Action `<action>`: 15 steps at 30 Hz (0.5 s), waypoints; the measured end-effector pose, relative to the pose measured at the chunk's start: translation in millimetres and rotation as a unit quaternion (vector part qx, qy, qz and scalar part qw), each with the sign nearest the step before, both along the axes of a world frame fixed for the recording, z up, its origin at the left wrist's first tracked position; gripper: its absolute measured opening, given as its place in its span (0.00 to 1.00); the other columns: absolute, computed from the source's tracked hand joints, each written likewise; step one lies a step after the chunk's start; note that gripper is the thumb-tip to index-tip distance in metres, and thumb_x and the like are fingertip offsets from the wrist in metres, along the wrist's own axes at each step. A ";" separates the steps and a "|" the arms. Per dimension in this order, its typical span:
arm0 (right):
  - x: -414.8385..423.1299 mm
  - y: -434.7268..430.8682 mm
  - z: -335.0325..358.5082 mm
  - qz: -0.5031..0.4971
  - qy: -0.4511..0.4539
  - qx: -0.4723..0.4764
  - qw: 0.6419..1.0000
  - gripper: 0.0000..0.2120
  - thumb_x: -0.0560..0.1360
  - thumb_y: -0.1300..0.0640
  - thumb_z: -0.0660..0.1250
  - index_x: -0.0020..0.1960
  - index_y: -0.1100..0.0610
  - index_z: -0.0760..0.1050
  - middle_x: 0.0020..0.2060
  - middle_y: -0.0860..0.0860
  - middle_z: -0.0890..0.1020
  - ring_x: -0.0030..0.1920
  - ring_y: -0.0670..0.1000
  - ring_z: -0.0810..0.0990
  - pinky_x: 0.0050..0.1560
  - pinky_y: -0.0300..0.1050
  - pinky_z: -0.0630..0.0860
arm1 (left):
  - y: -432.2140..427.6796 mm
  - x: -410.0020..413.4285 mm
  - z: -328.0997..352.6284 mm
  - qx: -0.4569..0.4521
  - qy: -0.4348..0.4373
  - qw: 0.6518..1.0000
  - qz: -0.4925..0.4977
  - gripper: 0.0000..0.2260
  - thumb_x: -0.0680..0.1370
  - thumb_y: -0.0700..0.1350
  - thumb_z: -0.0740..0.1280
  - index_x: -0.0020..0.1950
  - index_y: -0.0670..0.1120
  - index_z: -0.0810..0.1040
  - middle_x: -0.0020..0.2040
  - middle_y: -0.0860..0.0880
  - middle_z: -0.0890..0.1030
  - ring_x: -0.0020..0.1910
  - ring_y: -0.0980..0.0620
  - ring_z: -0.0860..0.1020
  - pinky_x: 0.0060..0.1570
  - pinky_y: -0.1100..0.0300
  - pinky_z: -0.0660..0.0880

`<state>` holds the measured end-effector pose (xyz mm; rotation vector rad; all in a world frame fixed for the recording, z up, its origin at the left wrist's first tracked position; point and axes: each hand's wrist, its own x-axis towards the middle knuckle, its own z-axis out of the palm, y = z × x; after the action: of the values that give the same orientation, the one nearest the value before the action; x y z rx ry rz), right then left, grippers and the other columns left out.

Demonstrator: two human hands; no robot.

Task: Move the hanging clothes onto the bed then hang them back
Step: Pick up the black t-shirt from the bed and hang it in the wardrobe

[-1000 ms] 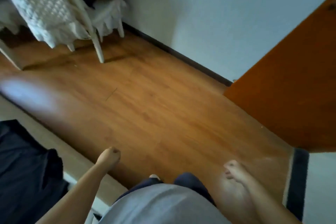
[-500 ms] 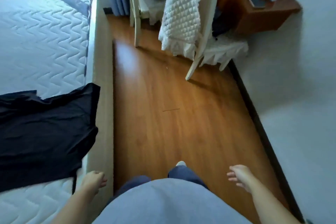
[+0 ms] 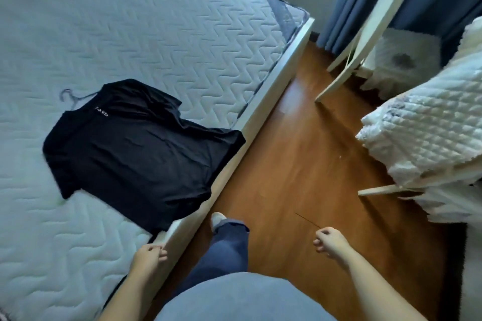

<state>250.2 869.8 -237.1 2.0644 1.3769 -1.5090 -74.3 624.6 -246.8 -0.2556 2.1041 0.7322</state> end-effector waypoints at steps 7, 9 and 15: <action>-154.3 75.2 4.1 0.163 -0.012 0.002 0.986 0.05 0.77 0.62 0.57 0.43 0.59 0.70 0.31 0.52 0.75 0.31 0.51 0.74 0.28 0.39 0.71 | 51.0 -93.6 -7.0 -0.008 -0.013 0.997 0.069 0.09 0.79 0.39 0.56 0.47 0.36 0.73 0.36 0.43 0.74 0.34 0.46 0.72 0.32 0.58 0.64; -196.0 101.7 2.6 0.210 -0.004 0.023 0.977 0.05 0.75 0.64 0.59 0.42 0.58 0.71 0.31 0.52 0.76 0.34 0.54 0.75 0.39 0.45 0.74 | 71.9 -112.0 -2.6 0.008 0.014 0.997 0.075 0.07 0.79 0.38 0.56 0.48 0.39 0.73 0.41 0.41 0.76 0.40 0.44 0.75 0.39 0.56 0.68; -286.0 165.5 -15.3 0.277 -0.007 0.007 0.961 0.07 0.76 0.66 0.57 0.41 0.58 0.69 0.30 0.53 0.75 0.28 0.51 0.72 0.17 0.31 0.65 | 108.7 -139.1 -11.7 0.015 0.013 0.986 0.164 0.09 0.78 0.37 0.56 0.52 0.40 0.75 0.43 0.42 0.78 0.42 0.45 0.77 0.47 0.57 0.69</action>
<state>-35.8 1035.3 -252.3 1.4998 1.7680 -1.2349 -213.4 733.3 -258.4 -0.5880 2.0971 0.9613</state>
